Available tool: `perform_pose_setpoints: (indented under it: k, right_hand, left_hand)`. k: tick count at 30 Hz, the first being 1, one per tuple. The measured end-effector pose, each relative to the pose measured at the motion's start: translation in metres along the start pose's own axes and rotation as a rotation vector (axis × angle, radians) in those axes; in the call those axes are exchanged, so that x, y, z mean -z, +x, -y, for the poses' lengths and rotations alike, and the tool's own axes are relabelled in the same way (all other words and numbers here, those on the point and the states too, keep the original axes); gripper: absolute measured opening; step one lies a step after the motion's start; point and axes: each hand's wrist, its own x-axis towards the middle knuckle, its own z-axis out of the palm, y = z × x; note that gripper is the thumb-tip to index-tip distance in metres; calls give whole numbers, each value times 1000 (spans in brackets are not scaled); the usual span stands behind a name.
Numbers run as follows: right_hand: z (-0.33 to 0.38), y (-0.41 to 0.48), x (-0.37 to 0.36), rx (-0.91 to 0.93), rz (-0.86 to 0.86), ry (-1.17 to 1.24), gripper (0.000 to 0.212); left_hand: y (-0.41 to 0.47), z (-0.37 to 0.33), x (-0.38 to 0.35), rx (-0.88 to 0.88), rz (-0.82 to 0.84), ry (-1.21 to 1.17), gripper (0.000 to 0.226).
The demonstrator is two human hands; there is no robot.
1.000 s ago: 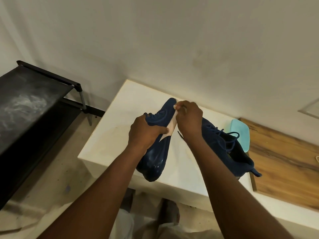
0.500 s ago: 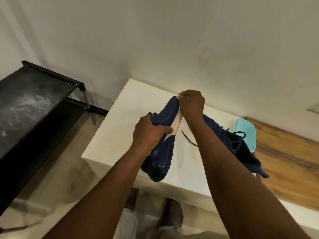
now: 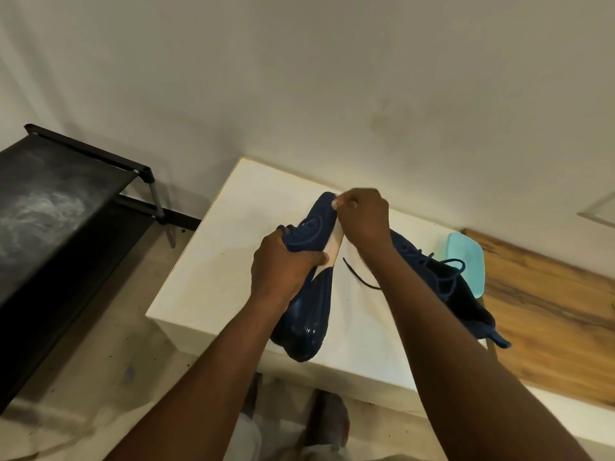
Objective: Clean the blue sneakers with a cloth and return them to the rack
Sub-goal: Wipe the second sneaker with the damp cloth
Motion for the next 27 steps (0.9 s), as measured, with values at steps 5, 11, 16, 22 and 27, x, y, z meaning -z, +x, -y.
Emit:
perform_pose_setpoints:
  k: [5,11,16,22,27]
  right_hand:
    - [3,71,-21,7,65,-212,18]
    - [4,49,-7,52,78,-211,19]
    - [-7,0,11,66,94,-155,17]
    - [-7,56,-2,64,61,-279,18]
    - [0,66,-13,123,125,-326,22]
  left_hand:
    - [-3,-1,4,-5,-22,-5,64]
    - [-2,2,7,0,-55,-45,55]
    - [-3,-1,3,4,-31,-25,62]
    - [-12,-7,-8,-78,-45,69,60]
    - [-12,-3,-4,-75,-106,48,55]
